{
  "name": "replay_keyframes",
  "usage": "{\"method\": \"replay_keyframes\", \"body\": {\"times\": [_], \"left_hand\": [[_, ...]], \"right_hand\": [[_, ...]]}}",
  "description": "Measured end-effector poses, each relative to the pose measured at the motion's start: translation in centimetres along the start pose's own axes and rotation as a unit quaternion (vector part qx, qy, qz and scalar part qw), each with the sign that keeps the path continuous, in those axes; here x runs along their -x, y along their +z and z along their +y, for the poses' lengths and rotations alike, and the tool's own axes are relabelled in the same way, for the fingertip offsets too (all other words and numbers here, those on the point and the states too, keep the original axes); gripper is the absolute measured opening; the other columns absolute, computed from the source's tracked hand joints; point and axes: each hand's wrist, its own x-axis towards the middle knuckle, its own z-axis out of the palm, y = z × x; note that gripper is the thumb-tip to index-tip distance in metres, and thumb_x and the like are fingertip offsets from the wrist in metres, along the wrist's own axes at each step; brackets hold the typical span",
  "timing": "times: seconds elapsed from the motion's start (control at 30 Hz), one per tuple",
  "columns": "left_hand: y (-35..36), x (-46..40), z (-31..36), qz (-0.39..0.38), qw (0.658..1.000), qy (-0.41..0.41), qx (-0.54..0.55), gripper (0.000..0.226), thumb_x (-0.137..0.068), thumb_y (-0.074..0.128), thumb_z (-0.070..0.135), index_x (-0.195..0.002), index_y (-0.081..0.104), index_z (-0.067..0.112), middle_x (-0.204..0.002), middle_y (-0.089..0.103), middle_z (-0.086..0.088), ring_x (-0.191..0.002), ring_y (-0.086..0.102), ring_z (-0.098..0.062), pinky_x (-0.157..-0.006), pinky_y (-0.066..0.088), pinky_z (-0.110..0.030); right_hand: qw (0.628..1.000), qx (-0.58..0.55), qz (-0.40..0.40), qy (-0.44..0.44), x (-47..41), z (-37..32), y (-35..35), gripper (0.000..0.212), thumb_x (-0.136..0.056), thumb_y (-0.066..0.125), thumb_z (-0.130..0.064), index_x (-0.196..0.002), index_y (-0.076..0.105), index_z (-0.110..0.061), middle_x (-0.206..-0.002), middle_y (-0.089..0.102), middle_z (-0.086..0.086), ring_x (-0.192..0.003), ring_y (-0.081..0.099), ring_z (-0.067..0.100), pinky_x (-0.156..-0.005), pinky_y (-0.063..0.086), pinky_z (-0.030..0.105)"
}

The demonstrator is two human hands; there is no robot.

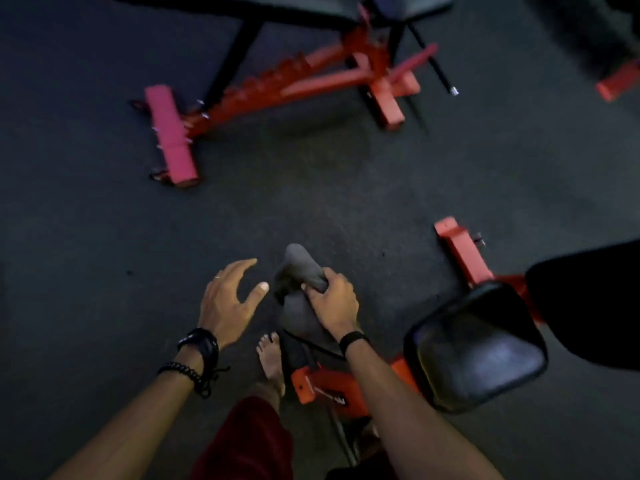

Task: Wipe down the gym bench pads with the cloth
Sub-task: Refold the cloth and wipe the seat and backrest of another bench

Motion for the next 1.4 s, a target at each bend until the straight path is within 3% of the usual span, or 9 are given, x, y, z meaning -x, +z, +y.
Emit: {"method": "replay_keyframes", "body": {"times": [0.1, 0.27, 0.53, 0.63, 0.77, 0.87, 1.0, 1.17, 1.4], "left_hand": [[-8.0, 1.0, -1.6, 0.062, 0.991, -0.082, 0.083, 0.073, -0.074, 0.051, 0.07, -0.132, 0.054, 0.027, -0.124, 0.06, 0.005, -0.113, 0.057, -0.016, -0.096, 0.047, -0.039], [-16.2, 1.4, -0.4, -0.022, 0.982, -0.066, 0.176, 0.087, -0.055, 0.065, 0.082, -0.123, 0.06, 0.028, -0.114, 0.067, 0.009, -0.105, 0.063, -0.008, -0.095, 0.052, -0.041], [-22.6, -2.2, 3.6, 0.107, 0.993, -0.02, 0.041, 0.044, -0.07, 0.081, 0.033, -0.109, 0.062, 0.026, -0.101, 0.066, 0.006, -0.095, 0.064, -0.015, -0.082, 0.056, -0.039], [-25.8, -4.1, 6.2, 0.132, 0.991, 0.028, 0.012, 0.025, -0.075, 0.08, 0.025, -0.092, 0.063, 0.03, -0.086, 0.063, 0.01, -0.086, 0.063, -0.016, -0.073, 0.051, -0.03], [-29.8, -6.9, 10.6, 0.116, 0.989, 0.089, 0.005, 0.035, -0.076, 0.081, 0.017, -0.108, 0.07, 0.026, -0.096, 0.066, 0.014, -0.096, 0.064, -0.009, -0.089, 0.052, -0.03], [-32.4, -9.3, 14.1, 0.117, 0.986, 0.122, -0.011, 0.038, -0.077, 0.081, 0.015, -0.113, 0.07, 0.02, -0.1, 0.066, 0.011, -0.099, 0.061, -0.007, -0.092, 0.049, -0.026], [-34.6, -13.8, 16.5, 0.156, 0.979, 0.132, -0.013, 0.039, -0.074, 0.084, 0.02, -0.111, 0.072, 0.022, -0.107, 0.07, 0.008, -0.104, 0.063, -0.009, -0.097, 0.048, -0.029], [-35.4, -20.8, 19.3, 0.2, 0.977, 0.069, -0.03, 0.052, -0.07, 0.087, 0.029, -0.118, 0.069, 0.029, -0.117, 0.068, 0.006, -0.113, 0.06, -0.013, -0.104, 0.046, -0.036], [-34.4, -27.4, 23.7, 0.254, 0.966, -0.032, -0.046, 0.063, -0.069, 0.086, 0.026, -0.127, 0.062, 0.036, -0.126, 0.063, 0.001, -0.119, 0.056, -0.023, -0.101, 0.047, -0.046]], "right_hand": [[0.997, -0.035, 0.014, -0.063, 1.3, -8.6, 0.3, 0.036, -0.085, 0.069, -0.045, -0.113, 0.06, -0.024, -0.109, 0.063, 0.004, -0.102, 0.061, 0.025, -0.075, 0.048, 0.034], [0.966, -0.242, -0.013, -0.086, 3.4, -19.6, 0.1, 0.029, -0.089, 0.068, -0.042, -0.105, 0.054, -0.022, -0.1, 0.063, -0.003, -0.096, 0.062, 0.016, -0.071, 0.05, 0.028], [0.951, -0.273, -0.122, -0.076, 2.0, -26.4, -4.1, 0.063, -0.087, 0.064, -0.056, -0.128, 0.041, -0.015, -0.121, 0.056, 0.007, -0.111, 0.058, 0.026, -0.094, 0.053, 0.046], [0.964, -0.219, -0.084, -0.128, 0.1, -27.2, -8.0, 0.075, -0.084, 0.061, -0.062, -0.135, 0.035, -0.013, -0.125, 0.054, 0.009, -0.112, 0.056, 0.025, -0.097, 0.05, 0.044], [0.95, -0.192, -0.139, -0.2, -3.2, -28.8, -12.0, 0.086, -0.088, 0.063, -0.051, -0.152, 0.017, -0.016, -0.146, 0.041, 0.011, -0.131, 0.045, 0.029, -0.101, 0.04, 0.037], [0.925, -0.237, -0.211, -0.21, -6.2, -29.6, -13.7, 0.086, -0.081, 0.066, -0.059, -0.148, 0.031, -0.019, -0.141, 0.049, -0.001, -0.125, 0.055, 0.021, -0.103, 0.046, 0.036], [0.903, -0.322, -0.178, -0.22, -11.4, -31.2, -15.4, 0.043, -0.087, 0.069, -0.043, -0.125, 0.057, -0.027, -0.119, 0.069, 0.0, -0.102, 0.069, 0.016, -0.086, 0.058, 0.041], [0.882, -0.346, -0.131, -0.292, -18.6, -35.1, -21.1, 0.021, -0.088, 0.072, -0.015, -0.109, 0.065, -0.015, -0.102, 0.074, 0.002, -0.099, 0.069, 0.017, -0.072, 0.055, 0.02], [0.9, -0.142, -0.092, -0.403, -27.4, -39.3, -28.4, 0.059, -0.088, 0.072, -0.014, -0.14, 0.047, -0.023, -0.125, 0.053, -0.002, -0.113, 0.053, 0.013, -0.095, 0.052, 0.032]]}}
